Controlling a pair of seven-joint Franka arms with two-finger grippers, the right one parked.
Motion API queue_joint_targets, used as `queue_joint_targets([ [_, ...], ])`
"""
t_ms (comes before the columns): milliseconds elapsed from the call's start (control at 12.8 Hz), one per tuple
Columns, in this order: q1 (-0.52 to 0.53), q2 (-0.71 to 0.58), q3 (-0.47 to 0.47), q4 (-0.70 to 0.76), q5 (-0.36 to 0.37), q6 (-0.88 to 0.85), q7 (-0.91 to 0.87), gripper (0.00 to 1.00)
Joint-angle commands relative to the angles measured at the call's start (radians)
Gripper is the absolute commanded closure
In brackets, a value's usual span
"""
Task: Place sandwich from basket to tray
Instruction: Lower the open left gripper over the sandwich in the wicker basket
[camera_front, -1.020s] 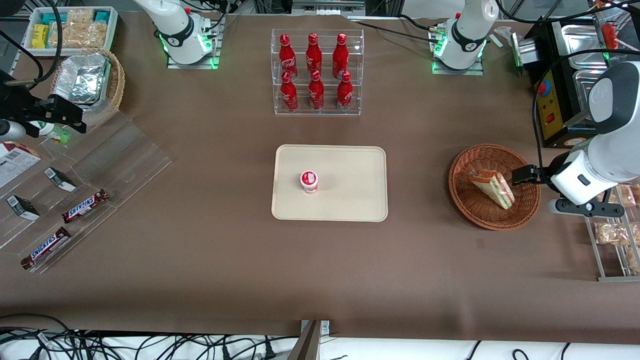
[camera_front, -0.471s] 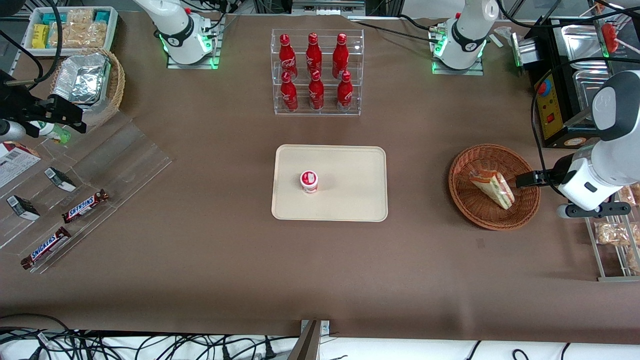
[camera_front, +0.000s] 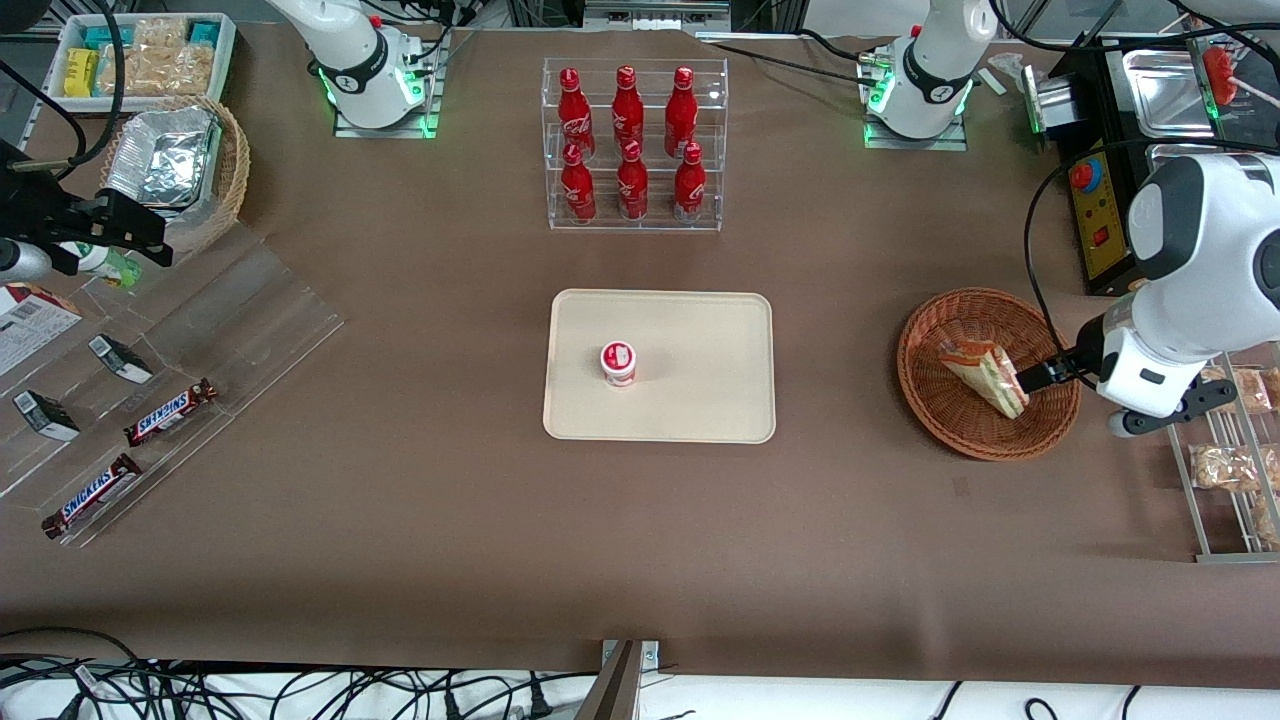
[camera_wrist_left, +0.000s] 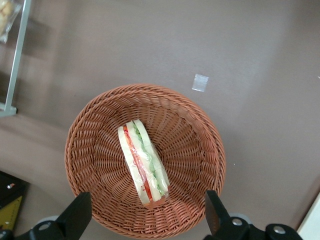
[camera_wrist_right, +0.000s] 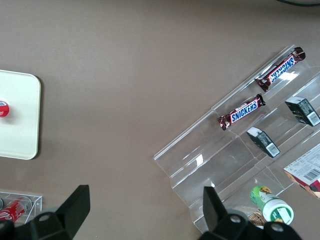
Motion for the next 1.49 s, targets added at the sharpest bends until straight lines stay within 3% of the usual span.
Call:
queue_joint_targets([
  [0,0.021,-0.092,-0.004,-0.174,0.029,0.138,-0.110,0.00],
  [314,0.027,-0.108,-0.004,-0.288,0.032,0.277,-0.271,0.00],
  [392,0.027,-0.111,-0.010,-0.330,0.055,0.330,-0.301,0.00],
  [627,0.024,-0.111,-0.019,-0.413,0.220,0.413,-0.454,0.00],
  [1255,0.025,-0.074,-0.016,-0.474,0.245,0.576,-0.666,0.00],
  [1412,0.025,-0.051,-0.018,-0.475,0.340,0.602,-0.778,0.00],
])
